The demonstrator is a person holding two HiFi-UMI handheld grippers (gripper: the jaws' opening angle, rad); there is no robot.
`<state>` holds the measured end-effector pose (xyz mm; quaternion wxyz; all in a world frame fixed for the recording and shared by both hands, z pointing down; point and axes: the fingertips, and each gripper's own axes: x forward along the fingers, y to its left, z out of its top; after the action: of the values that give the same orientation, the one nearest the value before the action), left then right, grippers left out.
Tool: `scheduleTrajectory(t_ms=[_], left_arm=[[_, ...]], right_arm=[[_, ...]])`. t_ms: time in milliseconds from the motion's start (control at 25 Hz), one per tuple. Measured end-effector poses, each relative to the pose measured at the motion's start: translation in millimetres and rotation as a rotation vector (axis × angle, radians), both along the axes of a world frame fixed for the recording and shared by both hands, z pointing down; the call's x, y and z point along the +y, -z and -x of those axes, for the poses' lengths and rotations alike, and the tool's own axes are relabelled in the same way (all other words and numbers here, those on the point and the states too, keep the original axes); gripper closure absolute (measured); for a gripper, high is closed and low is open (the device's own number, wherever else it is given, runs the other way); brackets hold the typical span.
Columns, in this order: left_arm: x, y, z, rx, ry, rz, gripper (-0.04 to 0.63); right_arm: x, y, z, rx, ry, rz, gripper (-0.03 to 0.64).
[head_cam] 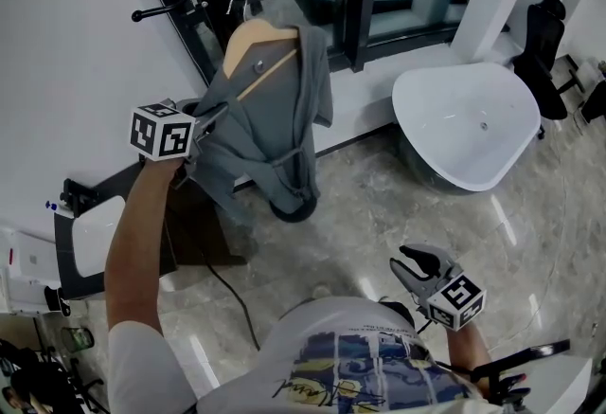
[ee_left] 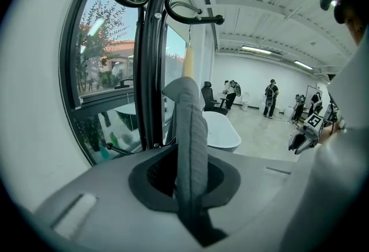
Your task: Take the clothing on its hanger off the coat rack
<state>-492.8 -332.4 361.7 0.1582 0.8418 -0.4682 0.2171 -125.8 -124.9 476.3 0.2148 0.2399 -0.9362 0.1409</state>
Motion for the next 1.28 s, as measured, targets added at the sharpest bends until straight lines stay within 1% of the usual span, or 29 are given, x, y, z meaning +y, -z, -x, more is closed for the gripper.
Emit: scheduleTrajectory(t_ms=[280, 560, 680, 880, 1040, 1280], left_arm=[[8, 10, -8, -0.023, -0.007, -0.007, 0.586], [15, 38, -17, -0.025, -0.011, -0.034, 0.586], [19, 47, -26, -0.032, -0.017, -0.038, 0.586], [21, 54, -45, -0.002, -0.010, -0.028, 0.588], [24, 52, -64, -0.017, -0.016, -0.012, 0.588], [36, 59, -91, -0.024, 0.003, -0.034, 0.588]], right_arm=[[6, -4, -4, -0.012, 0.006, -0.003, 0.497], [18, -8, -16, -0.036, 0.008, -0.012, 0.497], [20, -6, -26, -0.043, 0.000, -0.019, 0.497], [19, -1, -46, -0.057, 0.002, -0.022, 0.497], [20, 2, -60, -0.071, 0.016, -0.018, 0.497], [15, 0, -95, -0.063, 0.030, -0.032, 0.497]])
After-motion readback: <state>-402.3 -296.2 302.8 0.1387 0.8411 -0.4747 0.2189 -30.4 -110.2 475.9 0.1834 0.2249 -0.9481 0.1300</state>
